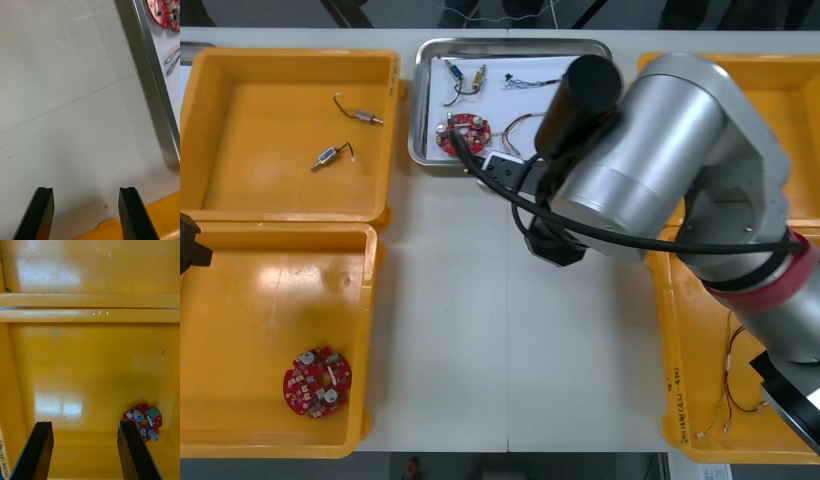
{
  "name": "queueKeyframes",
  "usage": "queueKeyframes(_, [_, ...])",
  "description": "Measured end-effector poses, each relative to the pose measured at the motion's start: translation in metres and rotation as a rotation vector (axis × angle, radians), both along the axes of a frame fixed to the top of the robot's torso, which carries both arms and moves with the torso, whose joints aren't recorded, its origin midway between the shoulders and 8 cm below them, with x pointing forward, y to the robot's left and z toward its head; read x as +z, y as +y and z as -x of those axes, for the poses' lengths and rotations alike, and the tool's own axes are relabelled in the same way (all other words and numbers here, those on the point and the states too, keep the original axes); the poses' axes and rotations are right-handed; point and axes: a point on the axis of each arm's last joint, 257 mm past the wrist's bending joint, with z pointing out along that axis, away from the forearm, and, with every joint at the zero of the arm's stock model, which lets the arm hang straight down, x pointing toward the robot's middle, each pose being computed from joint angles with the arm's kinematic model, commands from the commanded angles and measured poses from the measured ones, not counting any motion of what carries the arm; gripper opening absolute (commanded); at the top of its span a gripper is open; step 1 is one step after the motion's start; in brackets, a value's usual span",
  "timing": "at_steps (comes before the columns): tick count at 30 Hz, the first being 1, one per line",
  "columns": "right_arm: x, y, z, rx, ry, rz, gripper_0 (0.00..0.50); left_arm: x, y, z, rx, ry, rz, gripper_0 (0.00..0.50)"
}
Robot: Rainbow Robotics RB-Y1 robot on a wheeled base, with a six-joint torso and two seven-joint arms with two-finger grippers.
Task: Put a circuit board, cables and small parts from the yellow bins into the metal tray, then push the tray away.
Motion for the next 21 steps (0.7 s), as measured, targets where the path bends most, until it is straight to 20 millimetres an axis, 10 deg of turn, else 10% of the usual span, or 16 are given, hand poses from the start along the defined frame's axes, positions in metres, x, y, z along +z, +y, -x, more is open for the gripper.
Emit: queueKeyframes(21, [0.012,-0.096,0.012,-0.580,0.034,-0.475,0.500,0.000,0.000,0.000,0.000,0.000,0.000,0.500])
